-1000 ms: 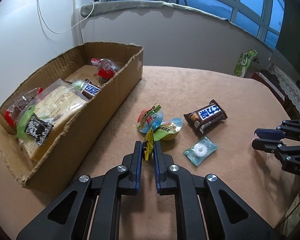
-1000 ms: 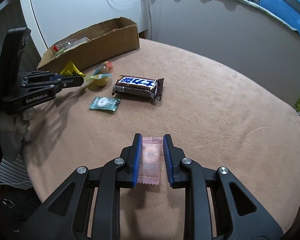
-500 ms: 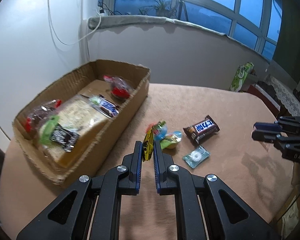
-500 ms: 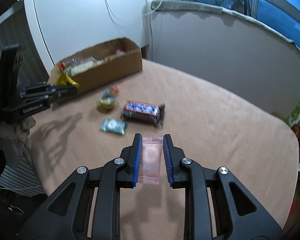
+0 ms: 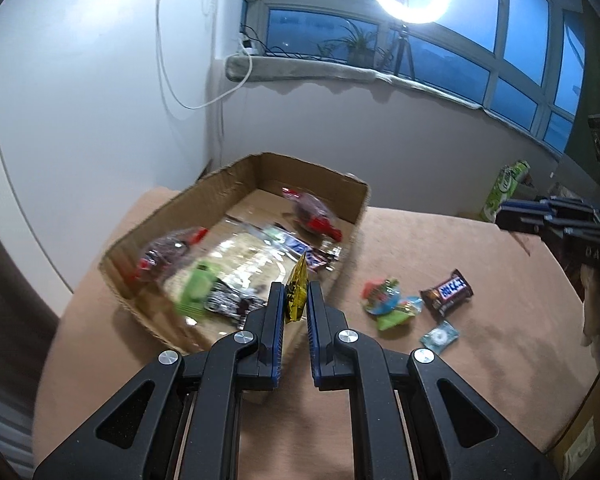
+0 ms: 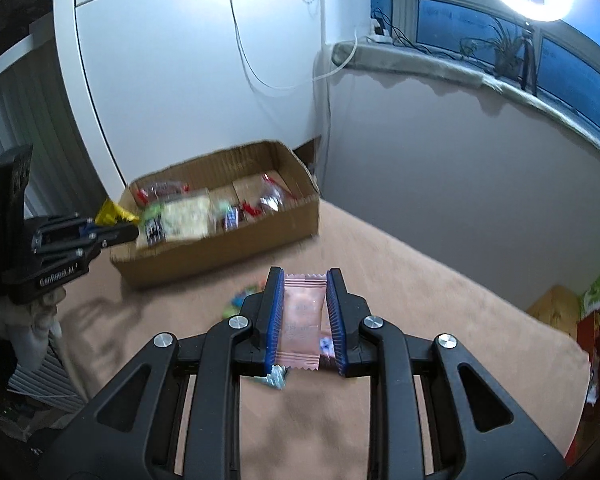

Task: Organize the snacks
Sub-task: 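Carry both candies into the cardboard box and open both tools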

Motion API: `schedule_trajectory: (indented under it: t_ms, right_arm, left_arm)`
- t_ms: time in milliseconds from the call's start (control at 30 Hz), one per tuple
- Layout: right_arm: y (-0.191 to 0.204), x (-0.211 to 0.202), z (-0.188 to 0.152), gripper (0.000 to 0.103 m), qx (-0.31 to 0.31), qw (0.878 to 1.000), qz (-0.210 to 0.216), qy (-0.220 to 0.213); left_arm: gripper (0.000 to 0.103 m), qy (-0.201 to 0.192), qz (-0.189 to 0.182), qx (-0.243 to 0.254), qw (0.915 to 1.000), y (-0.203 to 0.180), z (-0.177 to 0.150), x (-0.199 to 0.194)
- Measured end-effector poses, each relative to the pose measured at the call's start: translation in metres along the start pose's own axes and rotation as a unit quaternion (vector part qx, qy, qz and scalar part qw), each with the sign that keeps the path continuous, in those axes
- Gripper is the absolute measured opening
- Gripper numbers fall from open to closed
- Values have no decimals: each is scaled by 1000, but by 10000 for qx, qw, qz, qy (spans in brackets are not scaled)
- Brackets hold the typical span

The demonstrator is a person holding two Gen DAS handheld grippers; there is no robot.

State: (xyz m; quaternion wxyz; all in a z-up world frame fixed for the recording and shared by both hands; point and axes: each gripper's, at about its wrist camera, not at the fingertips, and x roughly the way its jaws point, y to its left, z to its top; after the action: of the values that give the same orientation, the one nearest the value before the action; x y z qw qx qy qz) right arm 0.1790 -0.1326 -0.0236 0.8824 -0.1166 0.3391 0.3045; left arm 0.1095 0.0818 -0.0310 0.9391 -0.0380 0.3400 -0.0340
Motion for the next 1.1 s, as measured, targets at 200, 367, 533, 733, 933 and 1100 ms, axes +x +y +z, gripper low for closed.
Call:
schedule_trajectory:
  t_ms: [200,367,533,733,933,1100]
  right_arm:
    - [16,15,26,22,-126,9999,90,-50]
    - [31,36,45,22,-117,9995,292,-12]
    - [46,57,59,22,-171,9989,429,52]
    - [61,88,73,22,-195,9981,549,205]
    - [67,114,84,22,-79,9972,662,348]
    - [69,128,88,23,-23,9967,680,437]
  left_arm:
    - [9,-47,100,-7,9999,15,6,1]
    - [9,-85,156,-91,9998,27,11,6]
    - [9,-82,209,-144,9996,38,15,11]
    - [9,-33,288,-237,9993,52,19,22]
    - [9,-7,391,-293,9988,65,26,31]
    - [9,38,439,-307,9986,71,29,38]
